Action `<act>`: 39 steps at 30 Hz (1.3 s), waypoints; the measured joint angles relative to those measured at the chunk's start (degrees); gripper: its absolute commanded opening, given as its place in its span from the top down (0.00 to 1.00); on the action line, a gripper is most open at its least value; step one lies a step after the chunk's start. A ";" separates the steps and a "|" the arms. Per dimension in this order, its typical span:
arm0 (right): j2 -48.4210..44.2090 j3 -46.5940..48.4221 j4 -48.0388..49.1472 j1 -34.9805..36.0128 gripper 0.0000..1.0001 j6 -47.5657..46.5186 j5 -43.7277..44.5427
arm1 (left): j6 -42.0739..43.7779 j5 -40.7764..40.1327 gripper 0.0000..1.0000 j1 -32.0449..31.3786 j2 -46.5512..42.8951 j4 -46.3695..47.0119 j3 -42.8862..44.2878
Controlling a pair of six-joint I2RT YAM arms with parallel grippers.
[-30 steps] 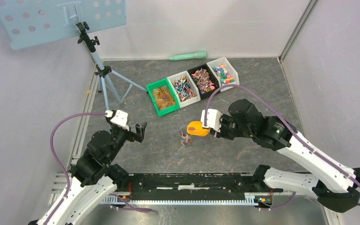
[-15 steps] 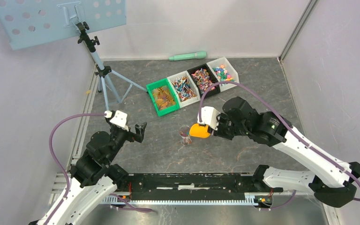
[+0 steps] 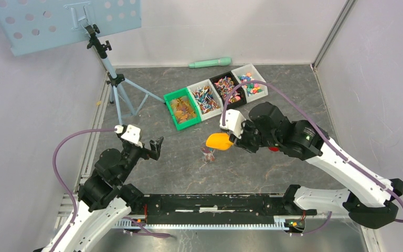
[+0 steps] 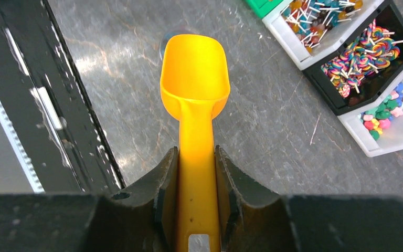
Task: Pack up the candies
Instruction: Scoop the fake candies from the storage box.
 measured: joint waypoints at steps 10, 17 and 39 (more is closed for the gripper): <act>7.02 4.46 6.99 0.02 1.00 14.12 6.12 | 0.00 -1.42 0.00 0.00 -2.93 -0.17 0.00; 22.56 13.60 8.81 0.00 1.00 19.98 11.04 | -0.02 -2.40 0.00 0.00 -4.79 -0.15 -0.09; 51.65 34.86 6.29 -0.72 1.00 23.37 17.42 | 0.00 -3.34 0.00 0.02 -6.01 -0.11 -0.26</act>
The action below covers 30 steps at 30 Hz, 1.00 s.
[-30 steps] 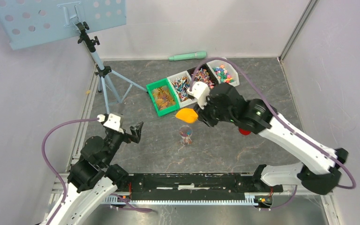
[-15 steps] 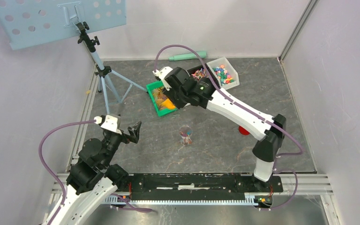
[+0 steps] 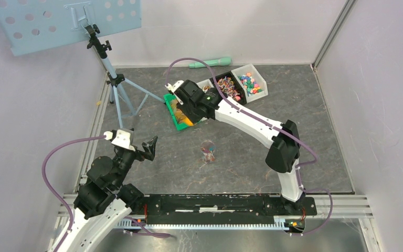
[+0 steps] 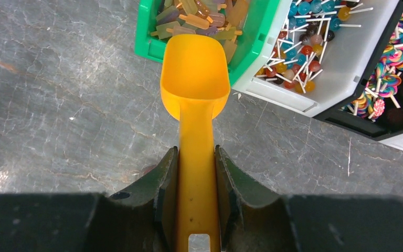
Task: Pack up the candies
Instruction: Scoop the fake candies from the storage box.
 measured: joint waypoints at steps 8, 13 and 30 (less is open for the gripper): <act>4.92 2.36 2.56 -1.31 1.00 0.00 -0.02 | 0.00 0.00 0.00 0.00 -0.04 0.09 -0.15; 7.98 4.79 3.13 -1.95 1.00 -0.04 0.04 | 0.02 0.00 0.00 0.00 -0.07 0.09 -0.17; 4.28 -14.19 22.14 -3.45 1.00 -0.76 -0.52 | 0.04 -0.02 0.00 0.00 -0.13 0.11 -0.35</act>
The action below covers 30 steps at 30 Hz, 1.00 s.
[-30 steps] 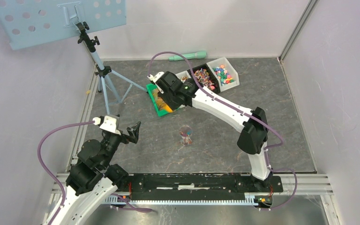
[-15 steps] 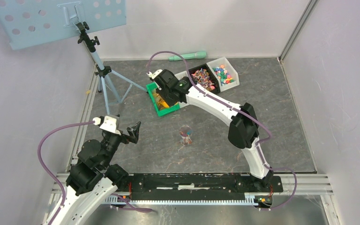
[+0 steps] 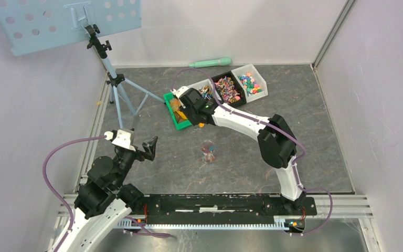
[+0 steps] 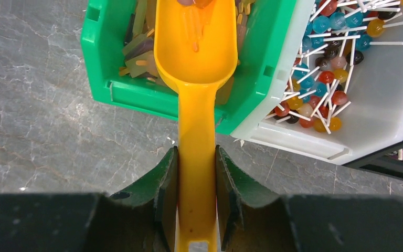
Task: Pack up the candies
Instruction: Scoop the fake candies from the storage box.
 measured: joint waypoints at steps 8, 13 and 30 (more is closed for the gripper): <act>-3.04 -9.84 11.37 -0.24 1.00 -0.50 -0.31 | 0.00 0.00 0.00 0.00 0.00 0.02 -0.15; -5.81 -15.13 17.16 -0.28 1.00 -1.01 -0.92 | 0.02 0.00 0.00 0.00 0.00 0.02 -0.15; -18.64 -34.38 36.92 -0.72 1.00 -3.32 -3.82 | 0.02 0.02 0.00 0.00 0.00 0.02 -0.28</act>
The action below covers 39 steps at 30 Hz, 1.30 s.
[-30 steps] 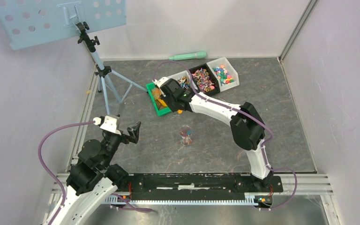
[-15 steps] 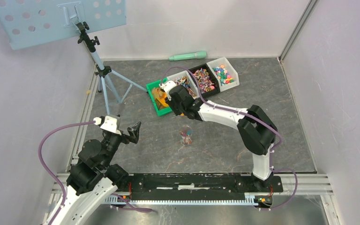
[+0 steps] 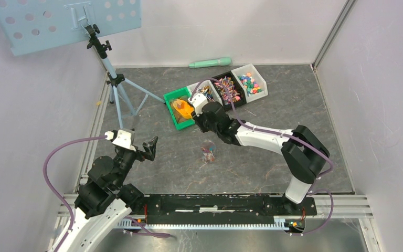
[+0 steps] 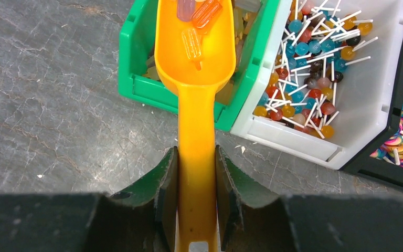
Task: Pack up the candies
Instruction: Scoop the fake candies from the storage box, then place the fake candies in the packing bottle.
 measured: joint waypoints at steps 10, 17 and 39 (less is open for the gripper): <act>-7.67 -5.14 3.54 -0.66 1.00 -1.09 -2.08 | 0.00 0.00 0.00 0.00 0.07 0.00 -0.20; -17.92 -10.49 5.33 -1.09 1.00 -4.04 -2.67 | 0.00 0.00 0.00 0.00 0.07 0.00 -0.24; -45.62 -17.70 -16.61 -1.86 1.00 -20.83 -5.60 | 0.00 0.02 0.00 0.00 0.76 0.00 -0.24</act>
